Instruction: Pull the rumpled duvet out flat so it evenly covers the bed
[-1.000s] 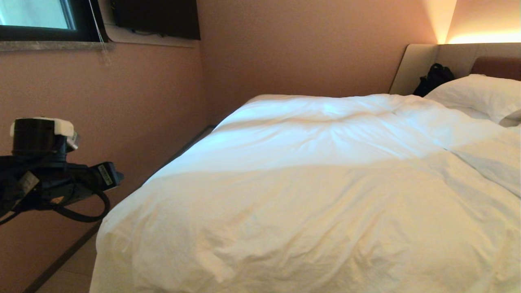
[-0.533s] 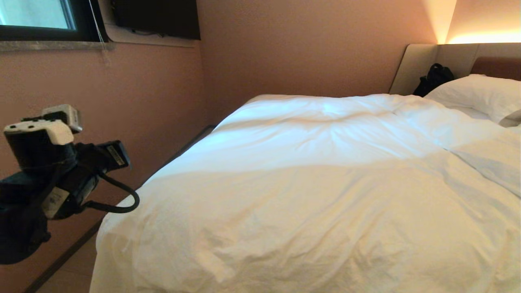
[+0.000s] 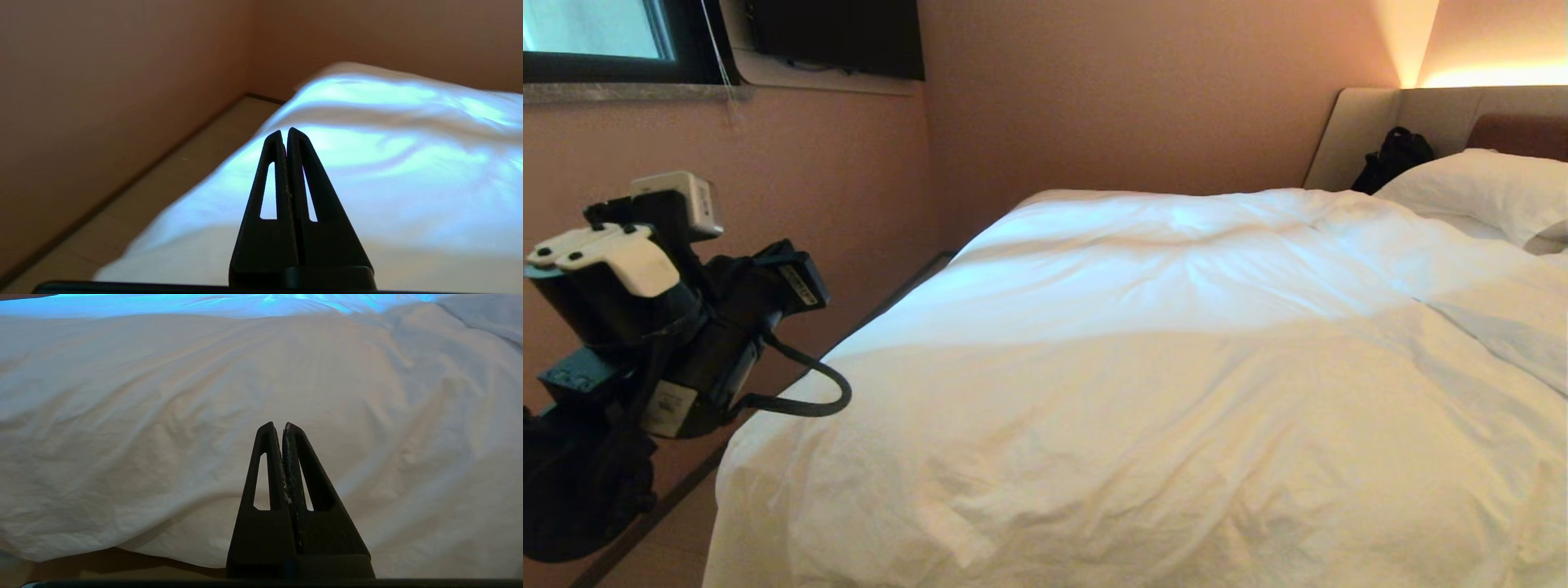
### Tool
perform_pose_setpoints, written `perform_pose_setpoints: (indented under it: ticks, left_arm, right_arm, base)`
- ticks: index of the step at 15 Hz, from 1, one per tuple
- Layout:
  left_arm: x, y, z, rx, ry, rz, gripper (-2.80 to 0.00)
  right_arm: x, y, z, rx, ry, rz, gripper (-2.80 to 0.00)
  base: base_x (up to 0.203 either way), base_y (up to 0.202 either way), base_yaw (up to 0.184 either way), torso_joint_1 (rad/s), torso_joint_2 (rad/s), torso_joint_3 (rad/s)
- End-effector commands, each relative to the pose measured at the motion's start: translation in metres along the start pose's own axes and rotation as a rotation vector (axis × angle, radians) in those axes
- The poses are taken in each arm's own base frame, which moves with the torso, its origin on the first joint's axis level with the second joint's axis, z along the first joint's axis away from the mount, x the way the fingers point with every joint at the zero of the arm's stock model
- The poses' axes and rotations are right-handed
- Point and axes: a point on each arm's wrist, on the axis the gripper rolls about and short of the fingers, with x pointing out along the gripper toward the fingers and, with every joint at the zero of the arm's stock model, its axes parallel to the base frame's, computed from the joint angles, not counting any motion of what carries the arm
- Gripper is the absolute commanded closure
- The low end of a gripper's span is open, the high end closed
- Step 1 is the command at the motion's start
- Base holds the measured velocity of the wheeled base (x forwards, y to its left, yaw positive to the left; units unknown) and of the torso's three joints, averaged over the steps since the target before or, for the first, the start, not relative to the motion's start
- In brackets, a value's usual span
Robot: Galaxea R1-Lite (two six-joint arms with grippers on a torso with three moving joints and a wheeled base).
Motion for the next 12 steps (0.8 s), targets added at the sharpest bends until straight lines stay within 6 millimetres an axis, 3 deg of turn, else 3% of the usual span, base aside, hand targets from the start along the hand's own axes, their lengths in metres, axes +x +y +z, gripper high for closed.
perform_pose_setpoints:
  ticks: [1,8,12]
  left_arm:
    - [-0.014,-0.014,0.019,-0.02,0.006,-0.052,0.0]
    - [-0.044,-0.012,0.06,-0.04,0.291,-0.074,0.0]
    - [-0.072,0.0,0.066,0.053,0.558,-0.128,0.0]
  right_arm:
    - [0.0,0.0,0.0,-0.001,0.001,0.001,0.0]
    - [0.0,0.0,0.0,-0.001,0.001,0.001,0.0]
    - [0.0,0.0,0.0,-0.001,0.001,0.001,0.0]
  base:
    - [0.0,0.0,0.0,0.0,0.0,0.0]
    - [0.0,0.0,0.0,0.0,0.0,0.0]
    - [0.0,0.0,0.0,0.0,0.0,0.0]
